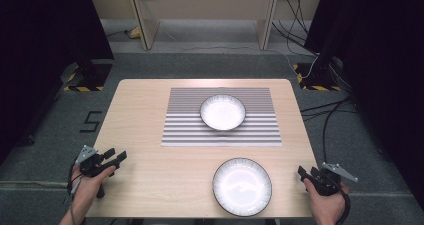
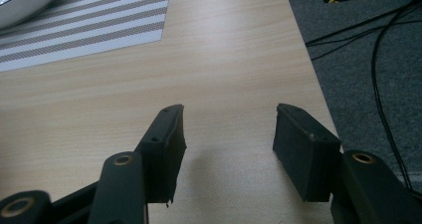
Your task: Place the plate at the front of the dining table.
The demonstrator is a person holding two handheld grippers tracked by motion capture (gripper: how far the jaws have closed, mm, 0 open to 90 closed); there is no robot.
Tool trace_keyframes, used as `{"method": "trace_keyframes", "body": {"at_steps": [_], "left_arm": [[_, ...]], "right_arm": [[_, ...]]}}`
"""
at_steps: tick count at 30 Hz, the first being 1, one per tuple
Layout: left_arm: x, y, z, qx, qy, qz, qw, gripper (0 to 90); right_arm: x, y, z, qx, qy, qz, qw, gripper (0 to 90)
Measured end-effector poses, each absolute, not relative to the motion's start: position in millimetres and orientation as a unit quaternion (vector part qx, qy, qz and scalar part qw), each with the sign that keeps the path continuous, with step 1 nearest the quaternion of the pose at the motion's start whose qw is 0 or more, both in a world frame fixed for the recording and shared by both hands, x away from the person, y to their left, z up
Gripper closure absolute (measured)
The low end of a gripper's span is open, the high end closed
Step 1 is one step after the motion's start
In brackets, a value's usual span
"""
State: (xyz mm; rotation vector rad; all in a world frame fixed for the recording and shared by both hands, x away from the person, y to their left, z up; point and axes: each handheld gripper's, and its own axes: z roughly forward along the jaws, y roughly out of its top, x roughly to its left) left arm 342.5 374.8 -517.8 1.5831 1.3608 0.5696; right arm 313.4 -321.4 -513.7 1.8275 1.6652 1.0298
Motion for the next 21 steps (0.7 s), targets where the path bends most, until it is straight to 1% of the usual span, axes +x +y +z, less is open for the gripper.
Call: {"method": "trace_keyframes", "body": {"at_steps": [2,21], "left_arm": [[342.2,375.1,-518.3,0.644,0.554,0.233,0.473,41.3],[335.9,370.1,-518.9,0.637,0.544,0.241,0.491,40.5]], "right_arm": [[312.4,-321.3,-513.3,0.656,0.603,0.385,0.241,46.1],[307.7,-322.7,-512.2,0.656,0.581,0.409,0.254,45.7]]}}
